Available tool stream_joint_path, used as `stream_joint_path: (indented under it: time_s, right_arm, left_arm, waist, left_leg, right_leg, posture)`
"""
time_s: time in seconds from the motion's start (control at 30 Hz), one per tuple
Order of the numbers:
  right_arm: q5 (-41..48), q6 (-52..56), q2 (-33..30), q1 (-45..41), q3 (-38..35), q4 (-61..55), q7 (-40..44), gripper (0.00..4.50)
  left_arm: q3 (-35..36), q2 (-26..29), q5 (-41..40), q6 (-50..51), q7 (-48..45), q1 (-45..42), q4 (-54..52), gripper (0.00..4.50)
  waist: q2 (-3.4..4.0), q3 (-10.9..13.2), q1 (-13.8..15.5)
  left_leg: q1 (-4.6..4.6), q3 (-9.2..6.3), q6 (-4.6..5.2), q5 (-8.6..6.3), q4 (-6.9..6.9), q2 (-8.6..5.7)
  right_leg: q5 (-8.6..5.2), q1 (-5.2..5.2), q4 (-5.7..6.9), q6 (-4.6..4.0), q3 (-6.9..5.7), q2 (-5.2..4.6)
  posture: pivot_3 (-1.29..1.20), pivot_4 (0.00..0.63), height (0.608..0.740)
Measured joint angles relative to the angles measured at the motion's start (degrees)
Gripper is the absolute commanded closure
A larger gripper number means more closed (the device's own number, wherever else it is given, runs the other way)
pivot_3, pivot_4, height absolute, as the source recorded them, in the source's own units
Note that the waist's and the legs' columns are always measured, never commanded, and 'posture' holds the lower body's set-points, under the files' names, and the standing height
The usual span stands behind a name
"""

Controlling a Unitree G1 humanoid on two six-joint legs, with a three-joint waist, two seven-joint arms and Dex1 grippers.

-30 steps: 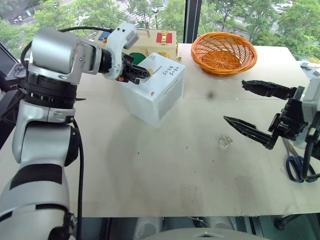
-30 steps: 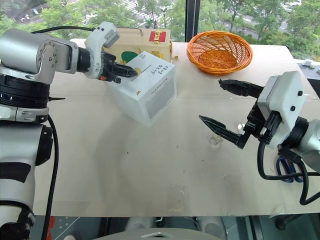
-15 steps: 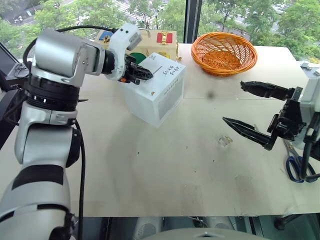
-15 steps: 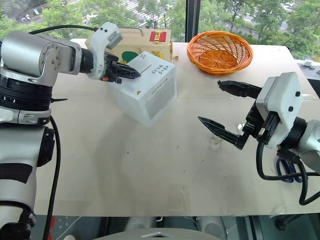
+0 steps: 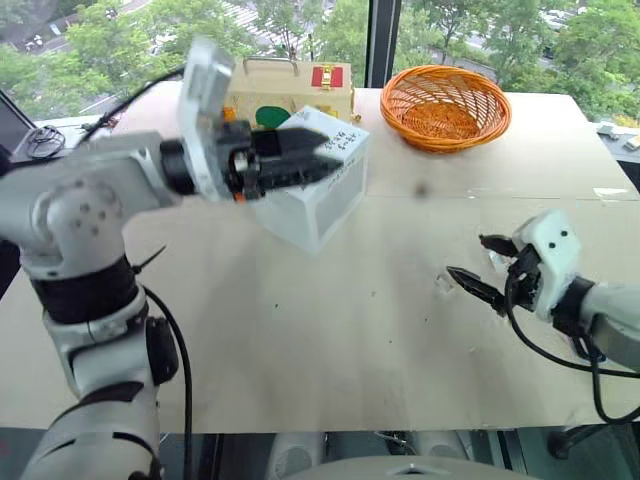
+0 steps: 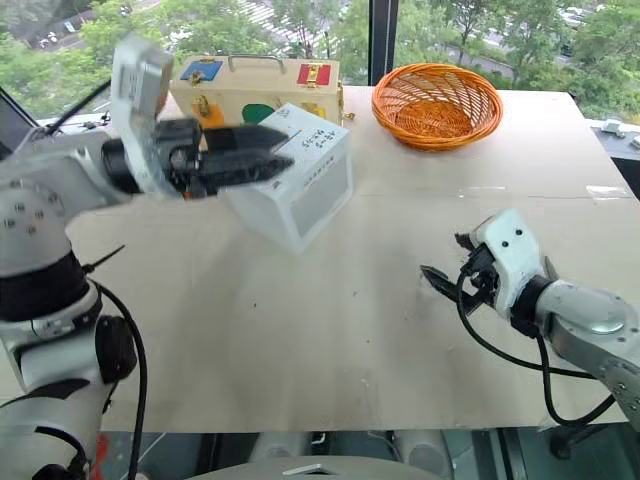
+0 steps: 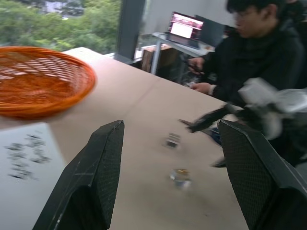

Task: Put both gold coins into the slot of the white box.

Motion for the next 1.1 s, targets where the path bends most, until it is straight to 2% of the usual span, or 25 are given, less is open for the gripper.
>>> stream_joint_path:
  time_s: [0.03, 0.07, 0.1, 0.23, 0.3, 0.4, 0.43, 0.53, 0.57, 1.1]
  right_arm:
    - [-0.6, 0.0, 0.6, 0.0, 0.3, -0.1, -0.3, 1.27]
    - [-2.0, 0.1, 1.8, -0.1, 1.4, 0.1, -1.0, 1.27]
    - [-3.3, 0.3, 3.1, 0.1, 2.8, 0.8, -1.5, 1.27]
    - [-5.8, 1.5, 5.1, 0.7, 5.7, 1.3, -1.5, 1.27]
    - [-7.0, 2.1, 6.8, 0.6, 6.2, 1.7, -1.8, 1.27]
    - [-11.0, 3.0, 9.5, 0.5, 8.7, 5.5, -3.3, 1.27]
    - [-11.7, 3.3, 9.9, 0.5, 9.0, 6.3, -3.6, 1.27]
    - [-13.6, 4.1, 11.6, -0.5, 9.1, 7.6, -4.0, 2.1]
    - [-14.1, 4.3, 11.8, -0.7, 9.1, 7.6, -3.9, 2.51]
    - [-19.4, 7.3, 13.5, -1.6, 9.7, 6.4, -1.3, 2.51]
  left_arm:
    - [0.2, 0.6, -0.7, -0.4, -0.7, 2.1, -1.6, 0.68]
    - [-0.2, 1.1, -1.1, -2.5, -1.6, 7.3, -5.1, 0.22]
    - [-2.0, 1.1, -0.4, -5.3, -2.0, 13.0, -8.0, 0.08]
    - [-4.6, 1.6, 0.5, -10.4, -1.6, 20.5, -12.2, 0.08]
    - [-5.4, 2.4, 2.6, -15.4, -1.6, 23.5, -14.4, 0.08]
    - [-10.2, 1.6, 6.9, -21.7, -0.9, 28.3, -15.3, 0.08]
    - [-11.0, 1.6, 7.5, -22.8, -0.7, 28.6, -15.3, 0.08]
    - [-11.6, 1.6, 8.8, -26.1, -0.2, 28.7, -15.3, 0.0]
    - [-11.7, 1.6, 9.0, -26.7, -0.1, 28.7, -15.3, 0.0]
    - [-13.3, 2.7, 9.2, -29.8, 1.0, 30.3, -14.8, 0.0]
  waist:
    - [0.04, -0.1, -0.3]
    - [0.14, -0.1, -0.4]
    - [0.11, -0.1, -0.3]
    - [0.04, -0.1, 0.5]
    - [0.05, -0.2, 0.5]
    - [0.08, -0.2, 0.6]
    - [0.08, -0.2, 0.8]
    - [0.09, -0.2, 1.1]
    - [0.09, -0.2, 1.1]
    - [0.1, -0.2, 1.1]
  left_leg:
    - [0.22, 0.06, 0.0, 0.0, -0.01, 0.01]
    - [0.39, 0.09, 0.01, -0.01, -0.02, 0.01]
    - [0.38, 0.03, 0.01, -0.01, -0.01, 0.01]
    - [0.28, -0.15, 0.01, -0.01, 0.17, 0.02]
    - [0.32, -0.06, 0.03, -0.02, 0.15, 0.0]
    - [0.21, -0.05, 0.12, -0.07, 0.16, -0.02]
    - [0.2, -0.07, 0.12, -0.07, 0.16, -0.02]
    - [0.21, -0.05, 0.14, -0.09, 0.13, -0.02]
    - [0.21, -0.06, 0.14, -0.09, 0.12, -0.02]
    - [0.21, -0.06, 0.17, -0.11, 0.1, -0.01]
  right_leg:
    - [-0.02, 0.15, -0.01, -0.03, 0.08, 0.01]
    - [-0.13, 0.35, -0.03, -0.2, 0.13, 0.0]
    - [-0.14, 0.39, -0.01, -0.24, 0.07, -0.01]
    - [-0.13, 0.4, 0.02, -0.25, -0.08, 0.04]
    - [-0.13, 0.44, -0.04, -0.25, 0.02, 0.03]
    - [-0.12, 0.42, -0.14, -0.27, 0.02, 0.02]
    - [-0.12, 0.41, -0.15, -0.27, 0.02, 0.02]
    - [-0.13, 0.4, -0.17, -0.26, 0.03, 0.05]
    - [-0.13, 0.4, -0.17, -0.26, 0.02, 0.05]
    - [-0.14, 0.41, -0.23, -0.23, 0.0, 0.05]
  posture:
    - [0.0, 0.15, 0.74]
    - [0.0, 0.15, 0.74]
    - [0.0, 0.15, 0.74]
    - [0.0, 0.15, 0.74]
    - [0.0, 0.15, 0.74]
    - [0.0, 0.15, 0.74]
    - [0.0, 0.15, 0.74]
    - [0.0, 0.15, 0.74]
    - [0.0, 0.15, 0.74]
    - [0.0, 0.15, 0.74]
